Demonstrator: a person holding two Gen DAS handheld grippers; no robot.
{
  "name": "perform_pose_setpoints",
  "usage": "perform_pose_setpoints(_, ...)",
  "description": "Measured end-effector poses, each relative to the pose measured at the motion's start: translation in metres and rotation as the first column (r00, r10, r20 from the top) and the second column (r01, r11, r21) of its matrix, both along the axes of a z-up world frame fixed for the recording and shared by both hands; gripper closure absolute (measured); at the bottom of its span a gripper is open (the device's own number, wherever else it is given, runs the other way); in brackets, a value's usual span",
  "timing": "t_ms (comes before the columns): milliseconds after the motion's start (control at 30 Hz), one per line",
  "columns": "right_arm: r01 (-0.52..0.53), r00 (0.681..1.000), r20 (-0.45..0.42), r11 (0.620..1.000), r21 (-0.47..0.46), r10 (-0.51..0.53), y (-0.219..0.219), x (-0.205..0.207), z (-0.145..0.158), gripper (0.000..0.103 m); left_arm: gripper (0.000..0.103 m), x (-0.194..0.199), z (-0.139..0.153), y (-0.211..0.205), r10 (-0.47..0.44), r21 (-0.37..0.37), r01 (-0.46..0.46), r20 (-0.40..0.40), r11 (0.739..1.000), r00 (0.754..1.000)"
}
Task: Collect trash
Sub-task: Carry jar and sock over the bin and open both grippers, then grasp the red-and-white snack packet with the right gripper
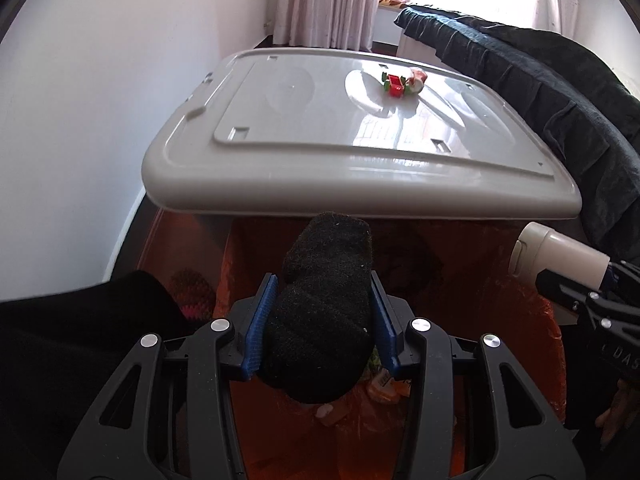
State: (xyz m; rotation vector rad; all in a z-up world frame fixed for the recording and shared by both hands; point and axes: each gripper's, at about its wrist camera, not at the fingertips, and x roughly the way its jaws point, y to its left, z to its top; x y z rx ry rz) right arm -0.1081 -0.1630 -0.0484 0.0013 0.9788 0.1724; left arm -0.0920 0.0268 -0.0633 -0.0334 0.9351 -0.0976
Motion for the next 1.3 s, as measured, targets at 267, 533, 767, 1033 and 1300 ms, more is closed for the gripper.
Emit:
perform_pose_setpoints(267, 0.033, 0.999, 0.000, 0.998, -0.049, -0.033, 0.008, -0.012, -0.016, 0.056, 0.059, -0.008, -0.008, 0.002, 0.019, 0.018, -0.019, -0.001, 1.000, 1.000)
perform_pose_setpoints(533, 0.057, 0.998, -0.008, 0.995, -0.076, -0.058, 0.008, -0.016, -0.027, 0.056, 0.059, -0.012, -0.008, 0.005, 0.028, 0.016, -0.028, 0.002, 0.999, 1.000)
perform_pose_setpoints(767, 0.057, 0.998, -0.031, 0.995, -0.084, -0.060, 0.013, -0.016, -0.033, 0.042, 0.053, -0.013, -0.006, 0.008, 0.039, -0.004, -0.039, 0.001, 0.999, 0.999)
perform_pose_setpoints(1033, 0.103, 0.995, 0.020, 0.990, -0.094, -0.102, 0.010, -0.020, -0.023, 0.017, 0.015, -0.014, 0.004, 0.014, 0.131, 0.038, -0.132, 0.033, 0.991, 0.991)
perform_pose_setpoints(1300, 0.115, 0.993, 0.040, 0.990, -0.078, -0.112, 0.007, -0.021, -0.017, 0.014, 0.013, -0.011, 0.004, 0.020, 0.152, 0.022, -0.152, 0.017, 0.988, 0.988)
